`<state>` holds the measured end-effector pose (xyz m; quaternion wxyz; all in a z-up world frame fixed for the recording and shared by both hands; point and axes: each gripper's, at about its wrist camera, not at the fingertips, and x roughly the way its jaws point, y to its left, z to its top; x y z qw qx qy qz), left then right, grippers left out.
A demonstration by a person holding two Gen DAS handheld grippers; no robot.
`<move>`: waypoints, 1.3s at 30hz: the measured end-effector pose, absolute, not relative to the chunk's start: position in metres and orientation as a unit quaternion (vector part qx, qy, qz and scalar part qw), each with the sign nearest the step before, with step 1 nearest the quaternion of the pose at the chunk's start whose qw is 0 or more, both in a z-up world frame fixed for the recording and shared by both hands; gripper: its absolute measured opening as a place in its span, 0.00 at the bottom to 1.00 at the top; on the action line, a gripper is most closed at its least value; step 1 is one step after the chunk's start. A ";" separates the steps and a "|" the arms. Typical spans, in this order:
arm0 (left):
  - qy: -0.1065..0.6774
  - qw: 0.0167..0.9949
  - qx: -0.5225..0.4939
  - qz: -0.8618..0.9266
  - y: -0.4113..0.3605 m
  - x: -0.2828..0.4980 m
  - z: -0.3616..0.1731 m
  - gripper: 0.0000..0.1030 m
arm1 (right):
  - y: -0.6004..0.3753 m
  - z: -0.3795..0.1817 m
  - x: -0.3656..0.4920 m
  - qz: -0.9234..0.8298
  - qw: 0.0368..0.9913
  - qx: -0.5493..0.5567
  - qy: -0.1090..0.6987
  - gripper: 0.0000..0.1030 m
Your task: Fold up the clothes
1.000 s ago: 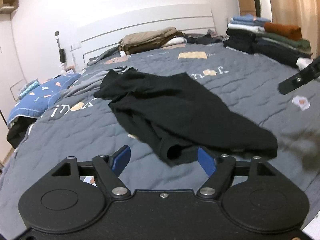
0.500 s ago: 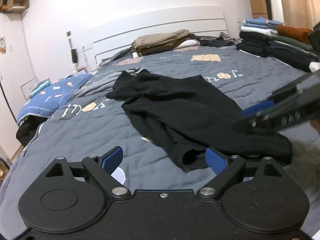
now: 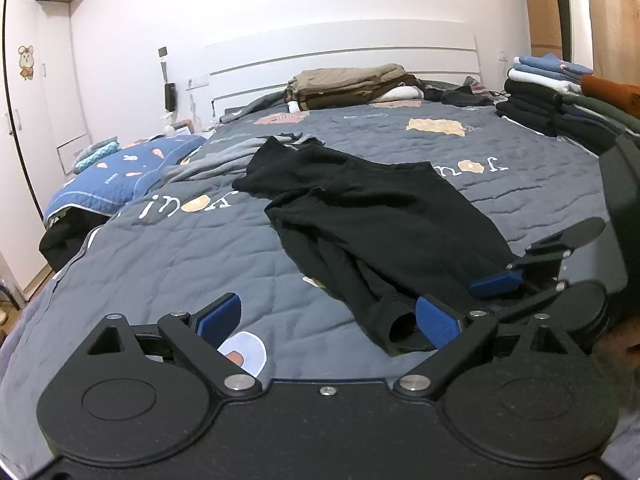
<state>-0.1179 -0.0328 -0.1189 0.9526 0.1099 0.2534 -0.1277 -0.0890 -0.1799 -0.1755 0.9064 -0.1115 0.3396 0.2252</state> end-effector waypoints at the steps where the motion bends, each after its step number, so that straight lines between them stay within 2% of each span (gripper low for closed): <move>1: 0.254 0.953 0.110 -0.127 -0.032 -0.118 -0.119 0.92 | -0.179 -0.177 -0.090 0.224 0.907 -0.121 0.336 0.36; 2: 0.254 0.953 0.109 -0.126 -0.032 -0.118 -0.119 0.92 | -0.179 -0.178 -0.092 0.223 0.908 -0.128 0.332 0.34; 4: 0.255 0.953 0.109 -0.125 -0.031 -0.117 -0.119 0.92 | -0.183 -0.176 -0.091 0.208 0.912 -0.118 0.333 0.21; 5: 0.255 0.953 0.109 -0.125 -0.031 -0.118 -0.118 0.92 | -0.186 -0.173 -0.089 0.202 0.914 -0.103 0.337 0.07; 6: 0.255 0.953 0.109 -0.125 -0.031 -0.118 -0.118 0.92 | -0.191 -0.169 -0.088 0.197 0.916 -0.083 0.338 0.01; 15: 0.255 0.953 0.108 -0.121 -0.030 -0.116 -0.118 0.92 | -0.256 -0.127 -0.083 0.147 0.930 0.108 0.320 0.00; 22: 0.257 0.951 0.111 -0.134 -0.033 -0.117 -0.120 0.92 | -0.324 -0.122 -0.083 0.074 0.922 0.231 0.302 0.00; 28: 0.253 0.939 0.116 -0.201 -0.053 -0.126 -0.124 0.92 | -0.360 -0.140 -0.082 0.010 0.911 0.252 0.327 0.00; 39: 0.229 0.893 0.181 -0.341 -0.134 -0.148 -0.147 0.92 | -0.384 -0.146 -0.094 0.008 0.886 0.274 0.374 0.04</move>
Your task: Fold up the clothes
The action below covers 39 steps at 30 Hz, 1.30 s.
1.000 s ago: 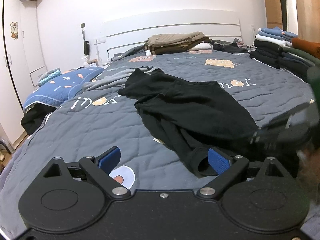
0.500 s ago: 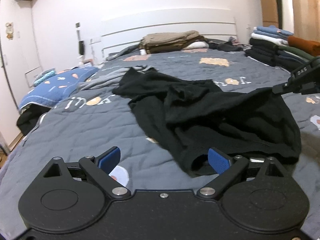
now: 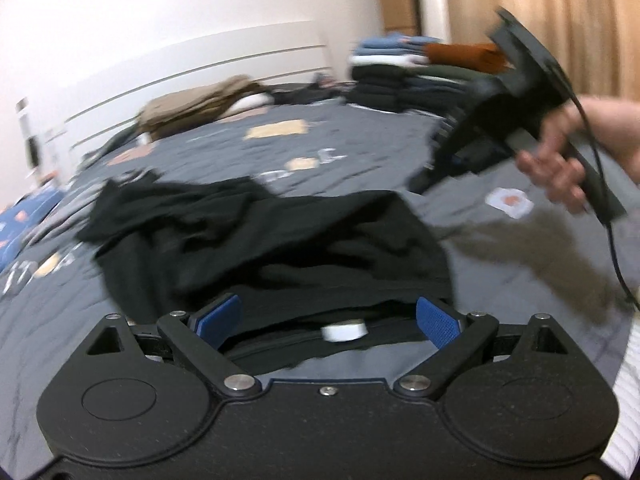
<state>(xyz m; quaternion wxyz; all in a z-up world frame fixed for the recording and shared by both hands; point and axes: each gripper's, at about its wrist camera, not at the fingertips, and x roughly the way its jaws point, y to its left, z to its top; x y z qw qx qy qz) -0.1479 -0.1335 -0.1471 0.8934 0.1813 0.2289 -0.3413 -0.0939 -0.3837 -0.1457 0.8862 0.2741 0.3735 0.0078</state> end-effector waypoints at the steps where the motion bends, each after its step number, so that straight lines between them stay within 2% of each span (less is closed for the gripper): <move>1: 0.225 0.889 0.190 -0.349 -0.141 -0.150 -0.150 0.92 | -0.386 -0.144 -0.096 0.012 0.887 0.273 0.372 0.04; 12: 0.207 0.858 0.301 -0.362 -0.210 -0.155 -0.192 0.90 | -0.407 -0.143 -0.117 0.072 0.881 0.258 0.389 0.09; 15: 0.210 0.854 0.318 -0.354 -0.223 -0.152 -0.202 0.83 | -0.414 -0.147 -0.125 0.081 0.879 0.258 0.392 0.10; 18: 0.209 0.851 0.333 -0.349 -0.231 -0.149 -0.210 0.67 | -0.420 -0.150 -0.131 0.083 0.877 0.252 0.400 0.10; 20: 0.214 0.852 0.329 -0.347 -0.234 -0.145 -0.215 0.43 | -0.422 -0.152 -0.135 0.084 0.876 0.247 0.405 0.10; 21: 0.220 0.855 0.316 -0.347 -0.234 -0.142 -0.213 0.39 | -0.423 -0.153 -0.137 0.087 0.875 0.245 0.408 0.10; 23: 0.233 0.861 0.290 -0.348 -0.232 -0.137 -0.210 0.18 | -0.423 -0.155 -0.140 0.092 0.874 0.241 0.412 0.10; 26: 0.244 0.876 0.239 -0.342 -0.224 -0.128 -0.197 0.09 | -0.415 -0.156 -0.143 0.104 0.877 0.227 0.411 0.11; 32: 0.248 0.915 0.088 -0.306 -0.177 -0.100 -0.153 0.07 | -0.379 -0.156 -0.149 0.156 0.882 0.179 0.407 0.12; 34: 0.249 0.923 0.042 -0.290 -0.157 -0.092 -0.141 0.07 | -0.367 -0.155 -0.151 0.170 0.885 0.164 0.400 0.17; 39: 0.243 0.937 -0.018 -0.249 -0.117 -0.082 -0.120 0.07 | -0.342 -0.154 -0.151 0.186 0.895 0.134 0.383 0.35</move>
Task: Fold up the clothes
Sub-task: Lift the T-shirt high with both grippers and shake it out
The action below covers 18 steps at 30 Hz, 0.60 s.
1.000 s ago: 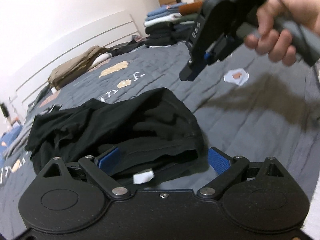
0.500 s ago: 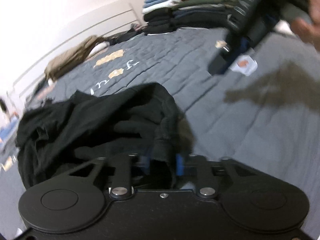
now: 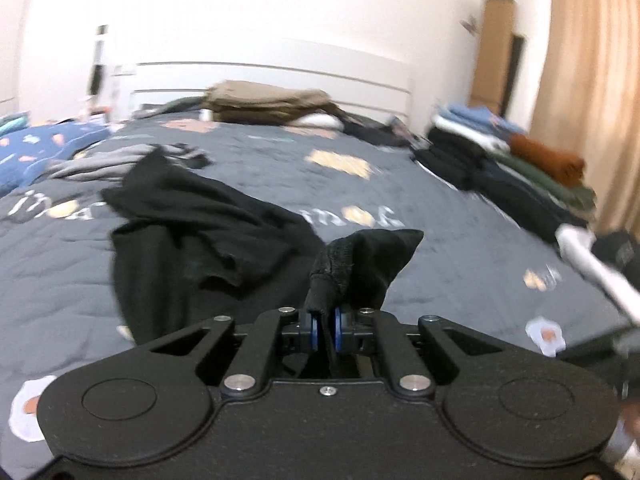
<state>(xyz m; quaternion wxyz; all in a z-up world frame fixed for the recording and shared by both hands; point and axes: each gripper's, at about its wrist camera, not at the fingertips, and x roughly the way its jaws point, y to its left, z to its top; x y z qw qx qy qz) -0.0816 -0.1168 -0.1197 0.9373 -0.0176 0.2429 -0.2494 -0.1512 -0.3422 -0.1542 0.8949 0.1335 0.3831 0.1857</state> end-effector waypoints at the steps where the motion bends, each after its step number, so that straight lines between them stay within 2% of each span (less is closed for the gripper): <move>1: 0.241 0.939 -0.028 -0.242 -0.109 -0.080 -0.116 0.07 | -0.337 -0.154 -0.151 0.188 0.898 0.126 0.379 0.36; 5: 0.242 0.944 -0.065 -0.214 -0.083 -0.073 -0.110 0.07 | -0.311 -0.150 -0.149 0.200 0.910 0.096 0.349 0.39; 18: 0.250 0.948 -0.095 -0.174 -0.024 -0.070 -0.106 0.07 | -0.199 -0.164 -0.126 0.249 0.921 0.043 0.295 0.50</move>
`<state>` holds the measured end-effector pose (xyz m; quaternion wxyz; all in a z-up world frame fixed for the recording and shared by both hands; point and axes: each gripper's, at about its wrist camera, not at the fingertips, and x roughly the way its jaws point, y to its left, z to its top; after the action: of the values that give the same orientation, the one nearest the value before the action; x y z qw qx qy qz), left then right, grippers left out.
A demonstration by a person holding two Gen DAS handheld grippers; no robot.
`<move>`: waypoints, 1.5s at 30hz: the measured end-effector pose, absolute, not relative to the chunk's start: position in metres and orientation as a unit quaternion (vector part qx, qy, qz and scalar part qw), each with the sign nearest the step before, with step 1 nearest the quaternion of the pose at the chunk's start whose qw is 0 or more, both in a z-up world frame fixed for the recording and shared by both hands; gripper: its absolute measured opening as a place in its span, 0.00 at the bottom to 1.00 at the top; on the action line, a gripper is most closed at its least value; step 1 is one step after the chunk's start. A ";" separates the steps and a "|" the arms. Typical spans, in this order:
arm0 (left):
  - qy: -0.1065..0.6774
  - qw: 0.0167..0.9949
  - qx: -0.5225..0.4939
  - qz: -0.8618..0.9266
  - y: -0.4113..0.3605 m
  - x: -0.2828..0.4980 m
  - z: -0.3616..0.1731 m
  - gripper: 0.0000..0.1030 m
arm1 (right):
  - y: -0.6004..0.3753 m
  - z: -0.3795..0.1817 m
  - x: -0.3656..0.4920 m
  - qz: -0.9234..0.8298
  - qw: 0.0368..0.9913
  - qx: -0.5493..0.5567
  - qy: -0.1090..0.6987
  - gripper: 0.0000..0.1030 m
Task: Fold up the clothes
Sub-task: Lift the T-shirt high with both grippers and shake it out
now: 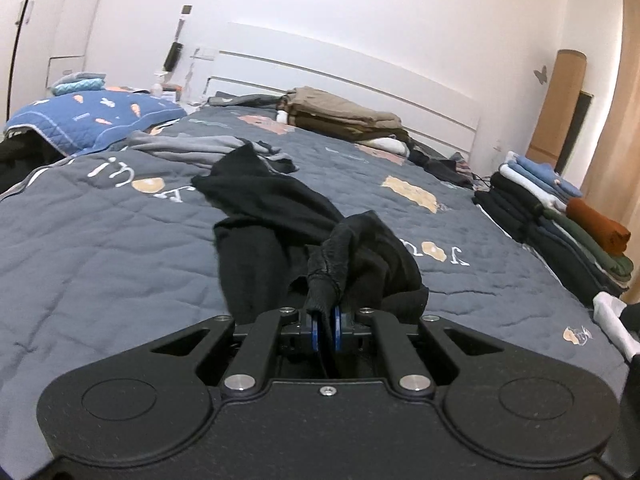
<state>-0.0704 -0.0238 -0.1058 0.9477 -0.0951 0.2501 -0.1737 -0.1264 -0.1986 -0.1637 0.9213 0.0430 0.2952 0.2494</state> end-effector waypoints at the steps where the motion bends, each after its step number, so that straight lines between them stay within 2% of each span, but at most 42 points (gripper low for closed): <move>1: 0.249 0.948 -0.097 -0.172 -0.020 -0.071 -0.105 0.07 | -0.193 -0.166 -0.124 0.243 0.924 0.042 0.293 0.51; 8: 0.247 0.948 -0.111 -0.167 0.004 -0.072 -0.102 0.07 | -0.164 -0.179 -0.110 0.216 0.934 0.032 0.283 0.55; 18: 0.238 0.948 -0.132 -0.164 0.021 -0.077 -0.095 0.07 | -0.156 -0.189 -0.095 0.199 0.934 0.054 0.290 0.54; 19: 0.237 0.948 -0.134 -0.162 0.022 -0.078 -0.094 0.07 | -0.158 -0.188 -0.095 0.200 0.935 0.063 0.286 0.51; 20: 0.238 0.948 -0.136 -0.162 0.024 -0.078 -0.094 0.07 | -0.160 -0.187 -0.095 0.200 0.937 0.069 0.278 0.38; 21: 0.238 0.947 -0.139 -0.162 0.025 -0.078 -0.094 0.07 | -0.161 -0.186 -0.096 0.200 0.939 0.075 0.270 0.14; 23: 0.239 0.947 -0.142 -0.162 0.028 -0.078 -0.094 0.07 | -0.163 -0.183 -0.097 0.202 0.940 0.076 0.264 0.07; 35: 0.186 0.933 -0.233 -0.203 0.039 -0.102 -0.069 0.07 | -0.214 -0.109 -0.114 0.176 0.952 0.148 0.202 0.03; 45: 0.076 0.934 -0.221 -0.270 0.007 -0.158 0.016 0.07 | -0.263 -0.009 -0.164 0.177 0.964 0.165 0.107 0.03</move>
<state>-0.1585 0.0070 0.0156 0.9341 -0.2207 0.0764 -0.2701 -0.1643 -0.2630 -0.0094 0.9644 0.1649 0.1072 0.1767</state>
